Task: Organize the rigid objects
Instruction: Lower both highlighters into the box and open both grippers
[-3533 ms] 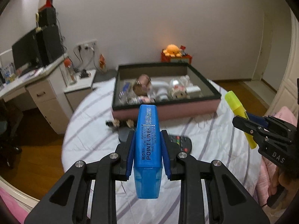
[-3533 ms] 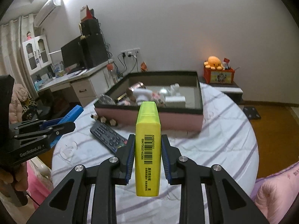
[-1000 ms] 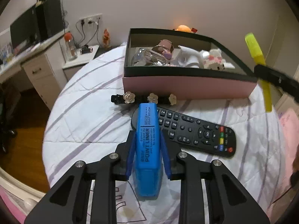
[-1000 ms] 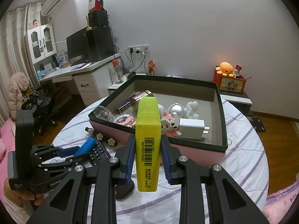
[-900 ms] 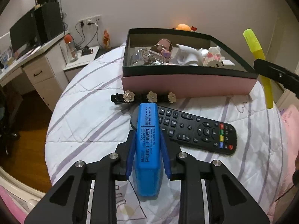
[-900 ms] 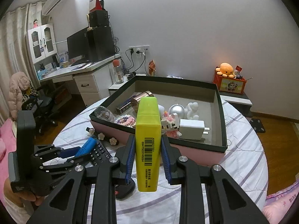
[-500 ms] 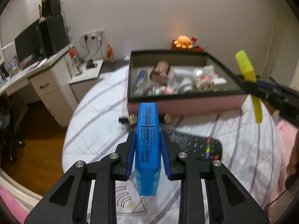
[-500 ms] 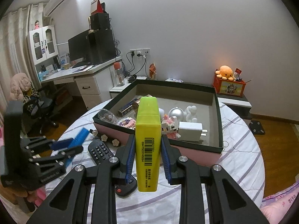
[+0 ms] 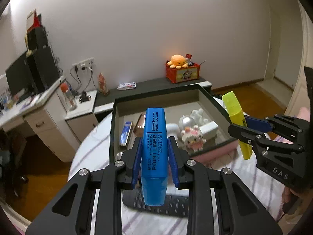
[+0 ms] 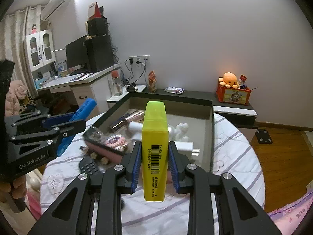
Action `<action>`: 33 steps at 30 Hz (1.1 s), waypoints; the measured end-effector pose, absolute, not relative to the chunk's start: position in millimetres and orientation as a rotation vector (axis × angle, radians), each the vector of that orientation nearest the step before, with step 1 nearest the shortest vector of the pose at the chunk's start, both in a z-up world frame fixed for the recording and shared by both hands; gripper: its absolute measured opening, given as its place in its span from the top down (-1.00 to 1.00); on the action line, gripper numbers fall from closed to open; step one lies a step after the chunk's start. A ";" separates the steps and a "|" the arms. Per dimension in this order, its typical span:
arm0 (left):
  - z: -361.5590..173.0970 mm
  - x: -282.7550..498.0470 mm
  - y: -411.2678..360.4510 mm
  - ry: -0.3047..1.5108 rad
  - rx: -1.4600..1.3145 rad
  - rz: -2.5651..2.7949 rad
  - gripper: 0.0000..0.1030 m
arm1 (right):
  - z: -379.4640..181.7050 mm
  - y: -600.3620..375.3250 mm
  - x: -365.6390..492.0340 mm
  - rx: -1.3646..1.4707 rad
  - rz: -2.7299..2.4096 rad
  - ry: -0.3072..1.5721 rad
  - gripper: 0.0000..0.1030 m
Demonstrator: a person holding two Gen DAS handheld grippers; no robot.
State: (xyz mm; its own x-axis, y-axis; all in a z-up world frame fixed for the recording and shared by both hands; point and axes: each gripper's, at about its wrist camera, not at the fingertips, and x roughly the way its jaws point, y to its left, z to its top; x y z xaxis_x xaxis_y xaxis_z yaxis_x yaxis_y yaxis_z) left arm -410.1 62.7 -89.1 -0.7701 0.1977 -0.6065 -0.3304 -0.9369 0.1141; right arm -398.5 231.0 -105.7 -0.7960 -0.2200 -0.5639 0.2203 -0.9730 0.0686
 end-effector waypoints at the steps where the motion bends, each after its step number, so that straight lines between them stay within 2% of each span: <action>1: -89.2 -415.2 67.7 0.319 -0.890 2.687 0.49 | -106.7 233.5 -403.7 0.880 -2.775 0.002 0.47; 12: -125.5 -483.8 94.4 0.352 -1.028 2.596 0.49 | -138.5 255.8 -465.9 1.018 -2.789 0.016 0.47; 17: -140.8 -491.8 95.0 0.355 -1.072 2.587 0.49 | -153.5 258.4 -476.5 1.064 -2.773 0.005 0.47; 22: -132.8 -484.8 84.8 0.316 -1.037 2.619 0.47 | -147.7 259.4 -473.1 1.031 -2.782 -0.016 0.43; 23: -128.8 -481.8 81.7 0.301 -1.019 2.628 0.41 | -144.7 259.9 -471.6 1.018 -2.790 -0.022 0.17; 24: -125.6 -479.4 78.6 0.286 -1.013 2.632 0.33 | -139.5 259.9 -466.3 0.989 -2.811 -0.023 -0.25; 25: -121.8 -475.9 76.0 0.275 -1.008 2.635 0.03 | -135.9 259.2 -463.3 0.969 -2.828 -0.019 -0.42; 26: -117.7 -471.1 73.3 0.265 -0.993 2.641 -0.36 | -130.2 258.3 -456.8 0.935 -2.847 -0.013 -0.54; 28: -107.6 -455.7 68.0 0.277 -0.927 2.689 -0.73 | -121.7 255.8 -447.8 0.907 -2.835 -0.020 -0.53; 29: -103.2 -449.1 65.8 0.282 -0.904 2.708 -0.82 | -115.9 254.7 -440.3 0.885 -2.834 -0.030 -0.53; 33: -84.0 -415.8 54.1 0.267 -0.835 2.750 -0.96 | -99.6 247.5 -412.7 0.817 -2.847 -0.012 -0.54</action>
State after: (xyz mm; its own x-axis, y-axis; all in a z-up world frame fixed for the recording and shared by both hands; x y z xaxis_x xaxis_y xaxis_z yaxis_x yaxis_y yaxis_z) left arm -415.8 54.1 -84.0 -0.8029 0.1875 -0.5659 -0.2929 -0.9508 0.1006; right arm -412.7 247.5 -99.6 -0.8330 -0.1742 -0.5252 0.1698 -0.9838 0.0569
